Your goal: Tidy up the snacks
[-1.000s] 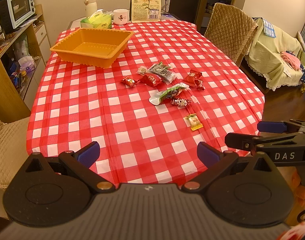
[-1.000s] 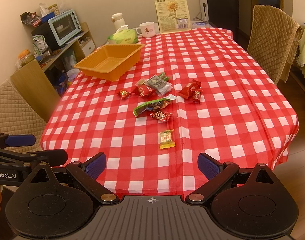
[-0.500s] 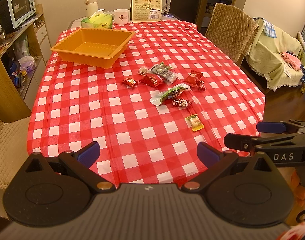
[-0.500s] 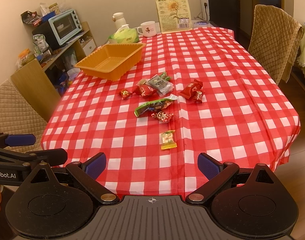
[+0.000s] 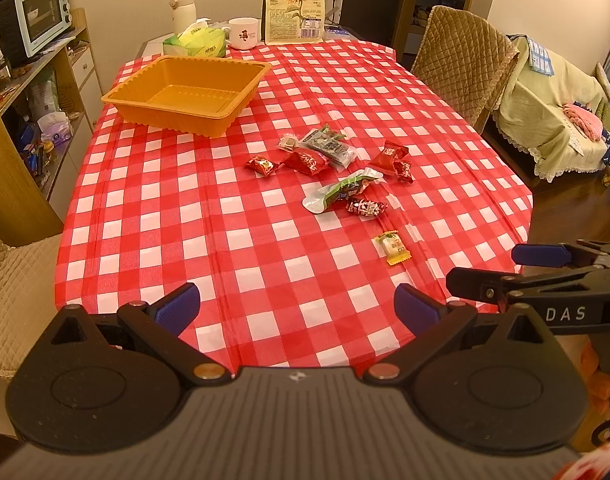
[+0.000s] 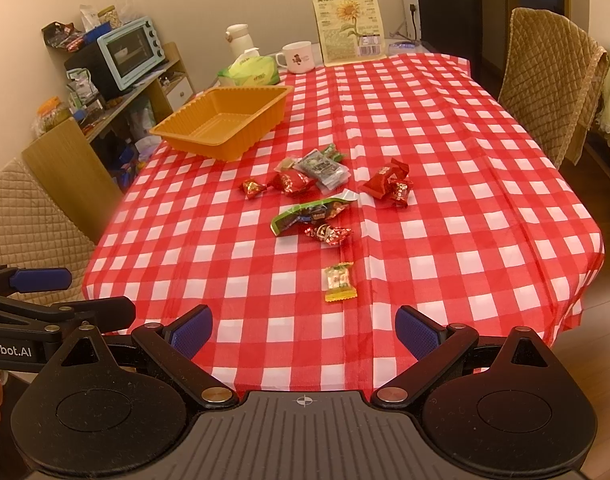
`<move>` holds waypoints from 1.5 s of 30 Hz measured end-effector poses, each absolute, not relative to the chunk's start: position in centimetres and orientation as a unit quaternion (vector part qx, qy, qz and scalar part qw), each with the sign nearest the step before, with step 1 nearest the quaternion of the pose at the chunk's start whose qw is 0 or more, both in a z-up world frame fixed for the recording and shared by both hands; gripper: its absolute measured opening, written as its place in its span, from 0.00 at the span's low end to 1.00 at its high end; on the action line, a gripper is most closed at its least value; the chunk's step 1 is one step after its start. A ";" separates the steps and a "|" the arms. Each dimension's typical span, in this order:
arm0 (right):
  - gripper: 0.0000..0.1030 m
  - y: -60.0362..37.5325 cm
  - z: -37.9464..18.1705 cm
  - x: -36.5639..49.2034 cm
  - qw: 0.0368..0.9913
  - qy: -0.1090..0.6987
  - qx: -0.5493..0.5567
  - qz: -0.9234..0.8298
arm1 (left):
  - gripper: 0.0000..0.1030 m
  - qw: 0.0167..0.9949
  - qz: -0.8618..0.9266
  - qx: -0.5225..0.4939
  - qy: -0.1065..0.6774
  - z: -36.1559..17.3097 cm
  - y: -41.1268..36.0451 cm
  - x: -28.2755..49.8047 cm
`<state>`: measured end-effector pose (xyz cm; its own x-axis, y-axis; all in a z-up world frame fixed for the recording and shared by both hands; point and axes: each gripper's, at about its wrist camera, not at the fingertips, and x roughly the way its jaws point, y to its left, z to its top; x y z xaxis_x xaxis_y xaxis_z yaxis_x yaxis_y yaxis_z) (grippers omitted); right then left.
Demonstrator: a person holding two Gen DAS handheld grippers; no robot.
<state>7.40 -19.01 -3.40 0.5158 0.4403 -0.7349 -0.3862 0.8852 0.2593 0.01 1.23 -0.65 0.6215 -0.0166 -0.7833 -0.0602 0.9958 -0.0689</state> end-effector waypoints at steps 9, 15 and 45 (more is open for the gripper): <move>0.94 -18.6 -3.6 7.7 0.869 0.433 0.033 0.237 | 1.00 0.899 0.012 -0.044 0.436 -0.7 1.5 0.2; 0.94 -18.7 -4.1 8.3 0.869 0.435 0.046 0.232 | 1.00 0.899 0.013 -0.040 0.435 -1.0 2.7 1.8; 0.33 -16.3 -12.6 15.9 0.864 0.445 -0.012 0.235 | 0.93 0.895 0.000 -0.019 0.445 -6.4 8.4 8.2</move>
